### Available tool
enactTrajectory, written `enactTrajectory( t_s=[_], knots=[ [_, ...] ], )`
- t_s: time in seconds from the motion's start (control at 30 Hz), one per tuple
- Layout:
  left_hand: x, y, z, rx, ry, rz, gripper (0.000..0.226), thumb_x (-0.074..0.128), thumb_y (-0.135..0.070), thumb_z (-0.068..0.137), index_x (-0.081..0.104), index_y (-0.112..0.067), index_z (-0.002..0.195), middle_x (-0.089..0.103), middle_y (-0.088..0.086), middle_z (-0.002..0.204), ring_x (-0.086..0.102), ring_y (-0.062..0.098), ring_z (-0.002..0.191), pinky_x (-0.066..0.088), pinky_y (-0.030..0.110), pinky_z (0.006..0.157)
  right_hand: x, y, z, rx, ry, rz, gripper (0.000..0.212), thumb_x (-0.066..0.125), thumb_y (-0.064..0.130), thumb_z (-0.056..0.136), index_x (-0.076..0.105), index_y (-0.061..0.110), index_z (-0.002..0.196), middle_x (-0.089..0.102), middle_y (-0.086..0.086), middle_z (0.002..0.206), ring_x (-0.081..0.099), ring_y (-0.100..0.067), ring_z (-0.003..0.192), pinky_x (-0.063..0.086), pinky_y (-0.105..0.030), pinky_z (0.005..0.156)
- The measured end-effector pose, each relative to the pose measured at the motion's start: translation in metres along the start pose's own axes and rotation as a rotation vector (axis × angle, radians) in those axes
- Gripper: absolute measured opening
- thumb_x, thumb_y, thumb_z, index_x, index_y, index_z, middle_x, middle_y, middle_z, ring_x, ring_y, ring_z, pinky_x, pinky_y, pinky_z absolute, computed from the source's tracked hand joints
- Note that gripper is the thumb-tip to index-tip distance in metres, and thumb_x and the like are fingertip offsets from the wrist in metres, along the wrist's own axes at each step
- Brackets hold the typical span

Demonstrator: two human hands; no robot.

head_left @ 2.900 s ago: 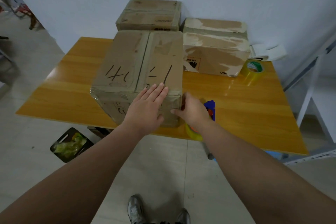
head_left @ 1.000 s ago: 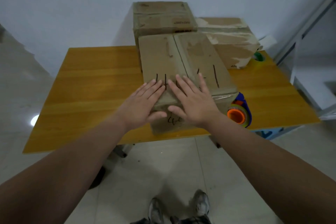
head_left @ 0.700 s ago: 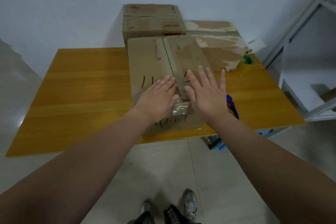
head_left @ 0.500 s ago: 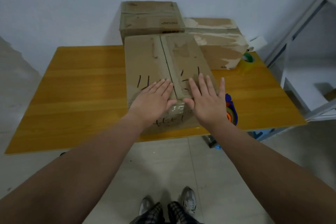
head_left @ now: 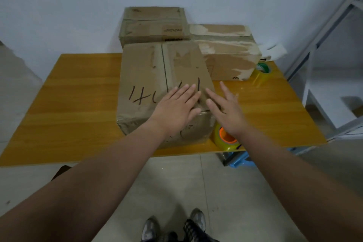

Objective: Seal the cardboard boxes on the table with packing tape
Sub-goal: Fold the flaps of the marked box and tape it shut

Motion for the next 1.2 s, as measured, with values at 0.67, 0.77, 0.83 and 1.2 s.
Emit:
enactTrajectory(
  t_s=[0.67,0.77,0.83,1.2],
  knots=[
    [0.022,-0.041,0.040,-0.009,0.063,0.150,0.072,0.018,-0.054,0.094,0.001,-0.012,0.150,-0.001,0.007,0.159,-0.001,0.019,0.146,-0.002,0.035,0.116,0.025,-0.023,-0.007,0.208,0.141,0.672,0.051,0.025,0.045,0.102,0.022,0.030,0.150,0.025,0.016,0.153,0.021,0.002,0.138,0.022,-0.012,0.103],
    [0.028,-0.037,0.039,0.006,0.057,0.203,0.073,0.007,-0.055,0.092,-0.003,-0.012,0.150,-0.002,0.007,0.158,-0.001,0.018,0.145,-0.002,0.036,0.116,0.026,-0.025,-0.005,0.189,0.096,0.610,0.048,0.025,0.041,0.103,0.024,0.027,0.150,0.028,0.011,0.153,0.023,0.002,0.135,0.021,-0.013,0.105],
    [0.028,-0.030,0.031,0.022,0.050,0.225,0.077,-0.002,-0.059,0.088,-0.003,-0.013,0.149,-0.001,0.006,0.158,0.000,0.019,0.145,0.000,0.037,0.116,0.028,-0.031,-0.005,0.243,0.034,0.553,0.050,0.026,0.044,0.102,0.028,0.025,0.149,0.033,0.007,0.152,0.028,-0.006,0.137,0.022,-0.015,0.102],
    [0.014,0.096,-0.089,-0.098,0.030,0.245,0.062,-0.005,-0.056,0.090,-0.012,-0.026,0.144,-0.006,-0.003,0.153,-0.003,0.013,0.142,0.000,0.035,0.115,0.034,-0.042,-0.021,0.514,-0.245,0.482,0.062,0.022,0.057,0.097,0.034,0.022,0.147,0.039,-0.001,0.149,0.032,-0.022,0.138,0.025,-0.031,0.106]
  ],
)
Point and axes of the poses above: each hand's wrist, its own z-axis towards the middle knuckle, its own x-axis out of the palm, y = z × x, the point moved 8 cm from there along z, towards the middle knuckle
